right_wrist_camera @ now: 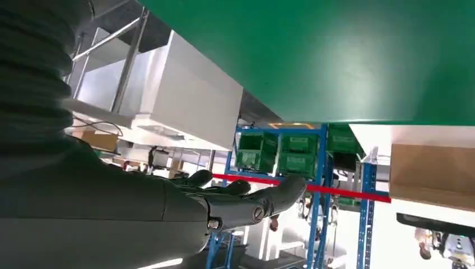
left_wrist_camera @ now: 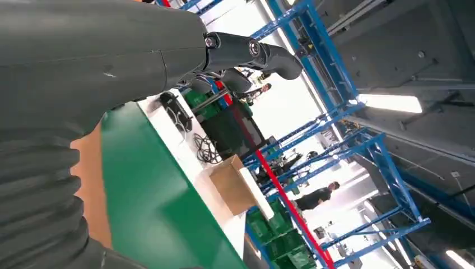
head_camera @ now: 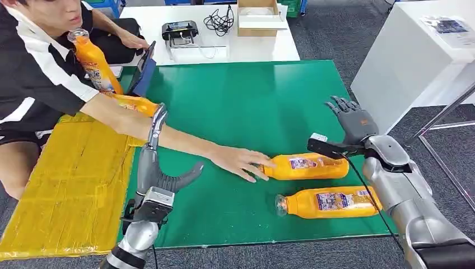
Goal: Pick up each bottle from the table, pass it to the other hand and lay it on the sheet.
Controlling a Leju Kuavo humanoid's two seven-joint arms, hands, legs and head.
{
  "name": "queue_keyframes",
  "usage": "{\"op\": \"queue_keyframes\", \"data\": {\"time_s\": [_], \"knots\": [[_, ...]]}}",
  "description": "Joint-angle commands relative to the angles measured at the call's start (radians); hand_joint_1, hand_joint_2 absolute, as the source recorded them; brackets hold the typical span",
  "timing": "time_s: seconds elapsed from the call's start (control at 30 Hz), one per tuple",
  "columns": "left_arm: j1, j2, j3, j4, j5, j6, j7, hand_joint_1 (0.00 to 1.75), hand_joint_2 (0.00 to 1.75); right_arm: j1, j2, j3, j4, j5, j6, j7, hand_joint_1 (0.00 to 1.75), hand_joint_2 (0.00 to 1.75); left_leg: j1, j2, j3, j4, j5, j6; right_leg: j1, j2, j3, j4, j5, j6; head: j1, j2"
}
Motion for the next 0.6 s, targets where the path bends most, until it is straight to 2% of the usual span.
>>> {"op": "queue_keyframes", "data": {"time_s": [0.03,0.23,0.33,0.6], "knots": [[-0.036,0.004,0.015,0.068,0.006,0.001,0.001,0.0,1.75,-0.062,0.036,0.025,0.084,-0.009,0.017,-0.011,0.0,1.75,0.0,-0.001,0.004,-0.001,-0.001,-0.001,-0.001,0.005,0.003,0.0,-0.001,-0.001,0.0,0.0],[-0.037,0.002,0.021,0.072,0.014,0.002,0.001,0.0,1.75,-0.044,0.093,0.014,0.057,-0.069,0.054,-0.057,0.0,1.75,0.0,0.0,0.003,-0.001,-0.001,-0.001,0.0,0.005,0.002,0.0,0.0,-0.001,0.0,0.0],[-0.036,0.0,0.024,0.073,0.015,0.006,0.001,0.0,1.75,-0.011,0.126,0.005,-0.013,-0.149,0.12,-0.077,0.0,1.75,0.0,0.002,0.004,-0.001,-0.001,-0.001,0.0,0.007,0.002,0.0,0.0,-0.002,0.0,0.0],[-0.034,0.001,0.026,0.073,0.017,0.008,0.0,0.0,1.75,0.009,0.125,0.02,-0.041,-0.198,0.158,-0.089,0.0,1.75,0.0,-0.002,0.003,-0.001,0.0,-0.001,0.0,0.002,0.002,0.0,-0.001,-0.001,0.0,0.0]]}}
